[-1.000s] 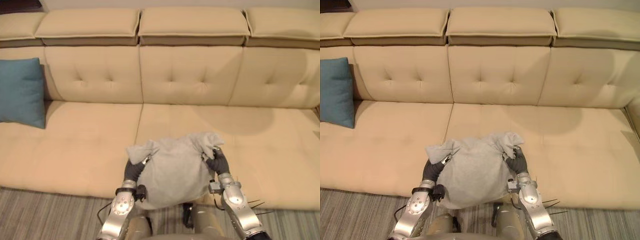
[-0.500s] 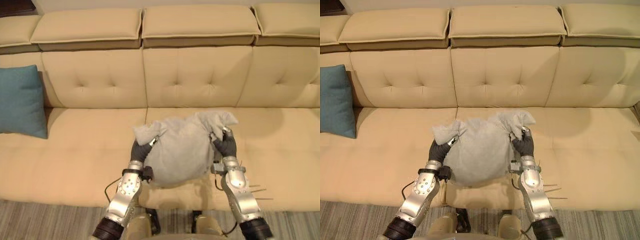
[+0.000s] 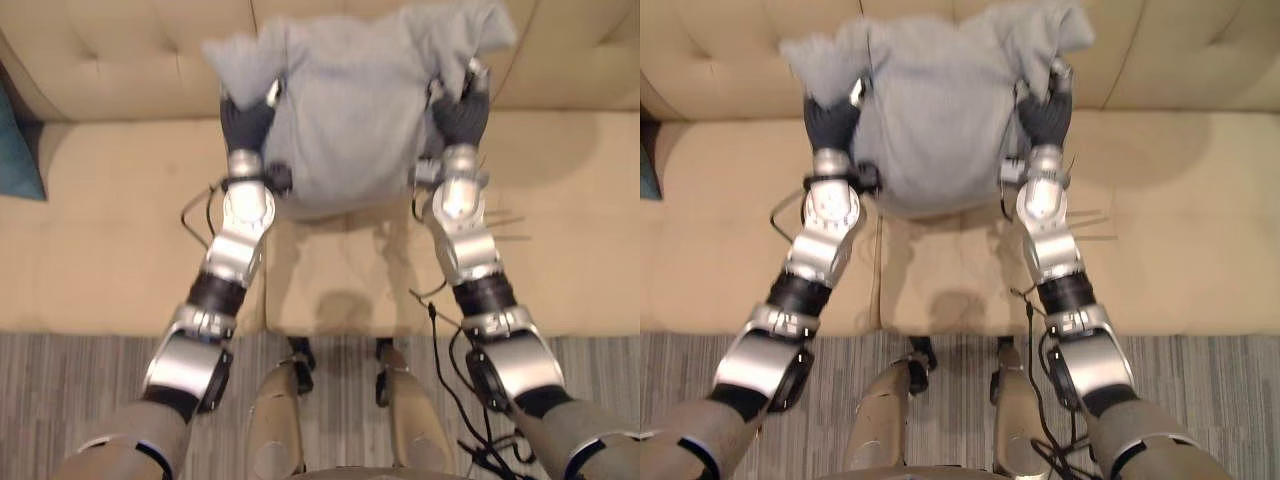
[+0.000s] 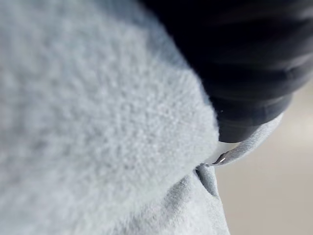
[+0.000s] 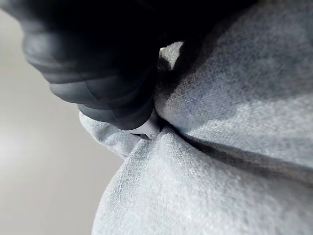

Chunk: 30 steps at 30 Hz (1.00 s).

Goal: Pick up cushions and gather them together orderly.

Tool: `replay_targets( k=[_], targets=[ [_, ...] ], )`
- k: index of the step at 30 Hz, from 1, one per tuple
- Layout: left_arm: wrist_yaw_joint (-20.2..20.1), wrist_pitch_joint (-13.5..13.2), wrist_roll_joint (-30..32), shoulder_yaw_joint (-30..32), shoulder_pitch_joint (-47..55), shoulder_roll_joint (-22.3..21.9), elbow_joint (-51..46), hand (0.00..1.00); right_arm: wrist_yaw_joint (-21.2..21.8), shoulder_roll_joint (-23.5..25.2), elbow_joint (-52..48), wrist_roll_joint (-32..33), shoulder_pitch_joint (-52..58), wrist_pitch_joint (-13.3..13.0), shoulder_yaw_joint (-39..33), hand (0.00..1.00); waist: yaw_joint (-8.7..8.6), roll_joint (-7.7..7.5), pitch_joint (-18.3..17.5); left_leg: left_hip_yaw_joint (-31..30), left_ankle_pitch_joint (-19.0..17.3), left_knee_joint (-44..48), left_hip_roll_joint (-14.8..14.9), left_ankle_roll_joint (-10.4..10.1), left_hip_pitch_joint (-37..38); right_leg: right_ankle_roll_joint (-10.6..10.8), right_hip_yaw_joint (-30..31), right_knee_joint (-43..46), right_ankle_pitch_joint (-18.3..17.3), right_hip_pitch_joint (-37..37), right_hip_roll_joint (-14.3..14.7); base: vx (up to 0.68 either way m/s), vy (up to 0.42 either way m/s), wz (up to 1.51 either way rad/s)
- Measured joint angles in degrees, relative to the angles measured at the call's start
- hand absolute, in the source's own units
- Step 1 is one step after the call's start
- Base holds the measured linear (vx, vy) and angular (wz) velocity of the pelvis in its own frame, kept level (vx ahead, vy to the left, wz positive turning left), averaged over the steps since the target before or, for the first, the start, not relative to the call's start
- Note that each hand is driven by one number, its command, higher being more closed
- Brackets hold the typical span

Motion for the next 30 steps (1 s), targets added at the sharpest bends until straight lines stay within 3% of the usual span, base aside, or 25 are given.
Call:
replay_targets(
  k=[1, 2, 9, 16, 24, 30],
  targets=[
    [0.1, 0.0, 0.0, 0.3, -2.7, 0.1, 1.8, 0.0, -0.4, 0.0, 1.5, 0.0, -2.3, 0.0, -0.5, 1.0, 0.01, 0.0, 0.7, 0.0, 0.5, -0.4, -0.1, 0.1, -0.9, 0.0, 0.0, 0.1, 0.3, -1.2, 0.0, -0.06, -0.059, 0.02],
    [0.2, 0.0, 0.1, 0.7, -5.3, 0.4, 3.7, 0.0, -0.7, 0.1, 2.7, 0.0, -4.2, 0.0, -1.0, 0.0, 0.0, 0.0, 1.7, 0.0, 1.0, -0.7, -0.1, 0.1, -1.8, 0.0, 0.0, 0.4, 0.4, -2.3, -0.1, -0.05, -0.067, 0.01],
    [4.0, 0.0, 1.3, 5.5, -15.9, 2.9, 12.3, 0.0, -1.9, 0.0, 5.6, 0.0, -13.1, -1.4, -1.9, 0.0, -0.67, -0.01, 4.1, 0.0, 2.1, -0.8, 0.0, 0.2, -8.5, -0.2, 0.4, 1.8, 0.8, -9.7, 0.1, -0.02, -0.056, -0.01],
    [3.5, 0.0, 1.0, 8.1, -19.2, 7.0, 13.4, 0.0, -2.9, -0.5, 4.3, 0.0, -15.2, -2.9, -4.3, 0.0, -0.34, -0.06, 5.0, 0.0, 2.4, -0.4, 0.1, 0.4, -11.4, -0.3, 0.7, 2.0, 1.1, -12.3, 0.2, -0.01, -0.03, 0.02],
    [-2.2, 0.0, -3.1, 11.5, -19.0, 13.0, 13.4, 0.0, -1.2, -6.3, -3.9, 5.5, -12.4, -3.0, -7.9, 0.0, 0.55, -0.07, 5.0, 0.1, 2.4, 0.3, 1.3, 0.3, -12.1, -0.3, 1.2, 3.1, 1.0, -13.1, 0.4, -0.01, -0.023, 0.0],
    [-5.4, -0.4, -8.0, 14.4, -8.8, 15.6, 5.2, 0.0, 5.2, -13.7, -13.6, 14.4, -1.9, -4.4, -9.1, 0.0, 0.43, -0.12, 5.0, 0.6, 1.1, 2.4, 3.2, 0.3, -11.8, -0.6, 0.6, 6.1, -0.7, -12.9, 1.2, -0.03, -0.061, -0.01]
  ],
)
